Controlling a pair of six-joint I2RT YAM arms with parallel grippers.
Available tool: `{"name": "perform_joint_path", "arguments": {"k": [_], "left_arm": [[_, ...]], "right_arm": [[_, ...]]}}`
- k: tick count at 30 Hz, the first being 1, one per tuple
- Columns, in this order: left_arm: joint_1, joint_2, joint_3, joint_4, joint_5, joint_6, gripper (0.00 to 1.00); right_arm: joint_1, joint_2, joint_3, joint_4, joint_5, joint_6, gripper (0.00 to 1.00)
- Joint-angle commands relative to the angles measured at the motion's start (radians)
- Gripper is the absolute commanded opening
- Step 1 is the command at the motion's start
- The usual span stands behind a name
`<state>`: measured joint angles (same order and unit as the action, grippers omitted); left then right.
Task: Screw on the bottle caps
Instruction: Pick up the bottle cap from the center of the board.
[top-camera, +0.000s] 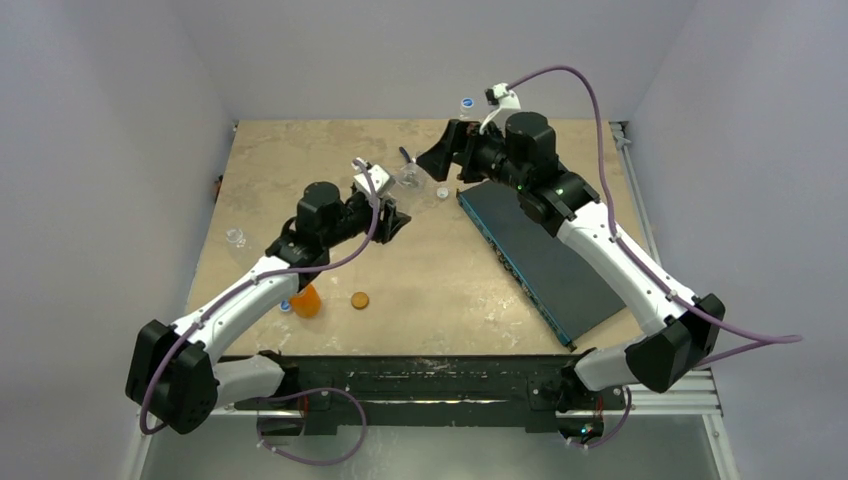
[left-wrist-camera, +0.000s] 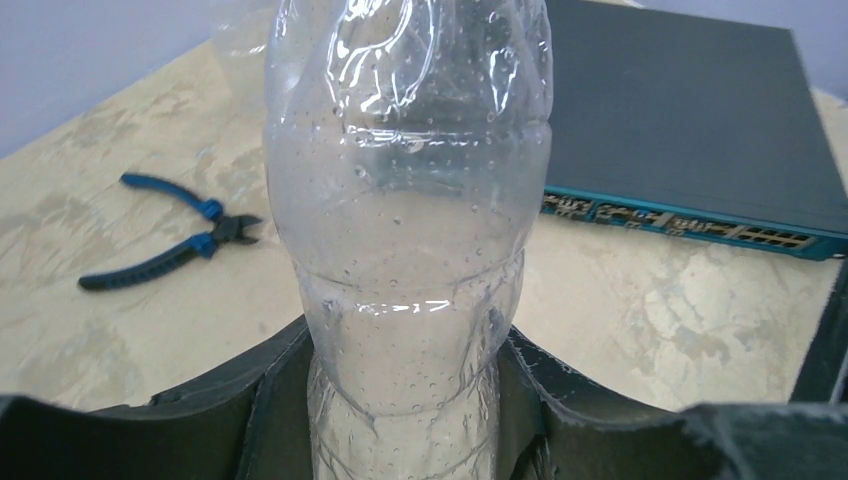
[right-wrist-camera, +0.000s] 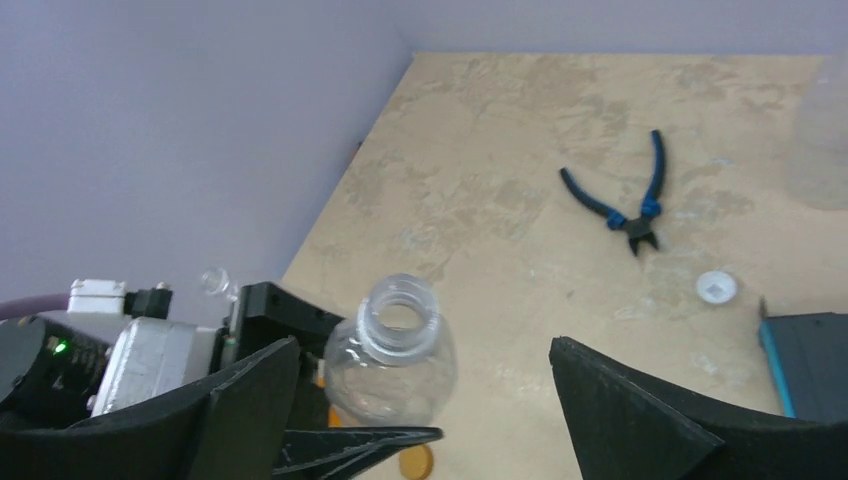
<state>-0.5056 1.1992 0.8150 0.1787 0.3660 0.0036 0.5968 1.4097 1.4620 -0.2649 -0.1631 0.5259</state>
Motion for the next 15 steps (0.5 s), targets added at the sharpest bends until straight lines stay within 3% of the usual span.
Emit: {"name": "perform_joint_path", "arguments": {"k": [1,8,15], "left_arm": [[0.049,-0.052,0.055,-0.099,-0.159,0.026,0.33],[0.09,-0.127,0.048,-0.155,-0.288,0.004,0.32],[0.091,-0.186,0.067,-0.207,-0.25,0.009,0.32]], "right_arm": [[-0.08,0.001,0.014,-0.01,0.078,-0.025,0.99],[-0.083,0.203,0.033,-0.039,0.205,-0.081,0.68],[-0.074,0.567,0.254,-0.099,0.339,-0.172,0.51]]}}
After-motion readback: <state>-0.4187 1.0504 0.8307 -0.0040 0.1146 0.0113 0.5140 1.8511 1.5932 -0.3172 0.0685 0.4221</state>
